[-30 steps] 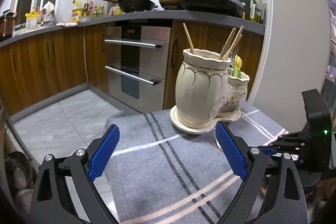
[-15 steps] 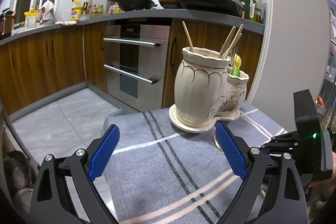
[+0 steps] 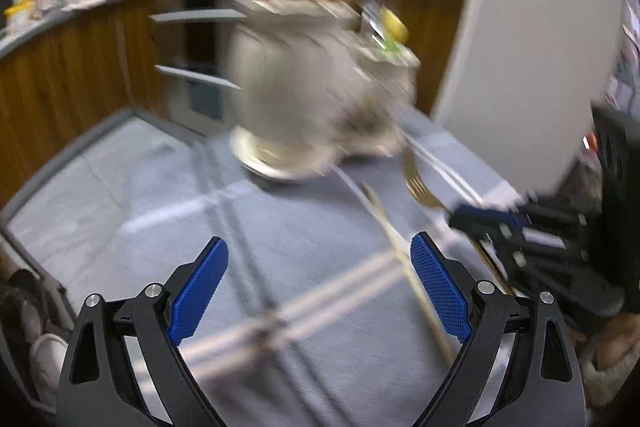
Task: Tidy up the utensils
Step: 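Grasp the wooden chopstick with the left tool while the right tool grasps the gold fork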
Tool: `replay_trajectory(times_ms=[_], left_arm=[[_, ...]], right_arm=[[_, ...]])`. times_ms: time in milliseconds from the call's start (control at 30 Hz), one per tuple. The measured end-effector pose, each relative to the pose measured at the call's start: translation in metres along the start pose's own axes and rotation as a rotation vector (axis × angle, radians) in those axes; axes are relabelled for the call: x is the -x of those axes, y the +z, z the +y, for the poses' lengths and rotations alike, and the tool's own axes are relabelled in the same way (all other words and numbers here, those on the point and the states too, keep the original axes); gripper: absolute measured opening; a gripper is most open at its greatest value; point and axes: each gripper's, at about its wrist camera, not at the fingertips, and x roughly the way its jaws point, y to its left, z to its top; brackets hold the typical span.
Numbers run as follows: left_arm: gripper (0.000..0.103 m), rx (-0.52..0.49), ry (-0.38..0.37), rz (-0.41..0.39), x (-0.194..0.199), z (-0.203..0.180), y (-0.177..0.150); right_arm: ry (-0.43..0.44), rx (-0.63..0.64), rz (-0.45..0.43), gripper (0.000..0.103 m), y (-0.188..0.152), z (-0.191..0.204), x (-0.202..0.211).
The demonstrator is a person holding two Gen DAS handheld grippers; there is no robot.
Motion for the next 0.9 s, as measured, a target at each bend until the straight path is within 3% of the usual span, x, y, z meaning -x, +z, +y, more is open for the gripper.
replay_trajectory(times_ms=[100, 233, 367, 467, 600, 733, 900], left_arm=[[0.077, -0.042, -0.003, 0.07, -0.016, -0.022, -0.003], [0.047, -0.049, -0.03, 0.174, -0.039, -0.044, -0.008], [0.025, -0.099, 0.036, 0.193, -0.047, -0.058, -0.009], [0.007, -0.125, 0.044, 0.215, -0.049, -0.061, -0.004], [0.005, -0.165, 0.062, 0.247, -0.045, -0.057, -0.005], [0.005, -0.143, 0.08, 0.264, -0.042, -0.047, -0.002], [0.012, -0.14, 0.075, 0.268, -0.043, -0.046, -0.003]], right_arm=[[0.018, -0.02, 0.021, 0.005, -0.008, -0.007, -0.002], [0.013, -0.031, 0.024, 0.005, -0.012, -0.014, -0.005], [0.02, -0.033, 0.015, 0.005, -0.014, -0.018, 0.0], [0.04, -0.046, 0.027, 0.005, -0.015, -0.025, -0.003], [0.06, -0.047, 0.036, 0.005, -0.016, -0.026, -0.003], [0.068, -0.033, 0.062, 0.005, -0.018, -0.023, -0.006], [0.056, -0.011, 0.071, 0.005, -0.02, -0.02, -0.003]])
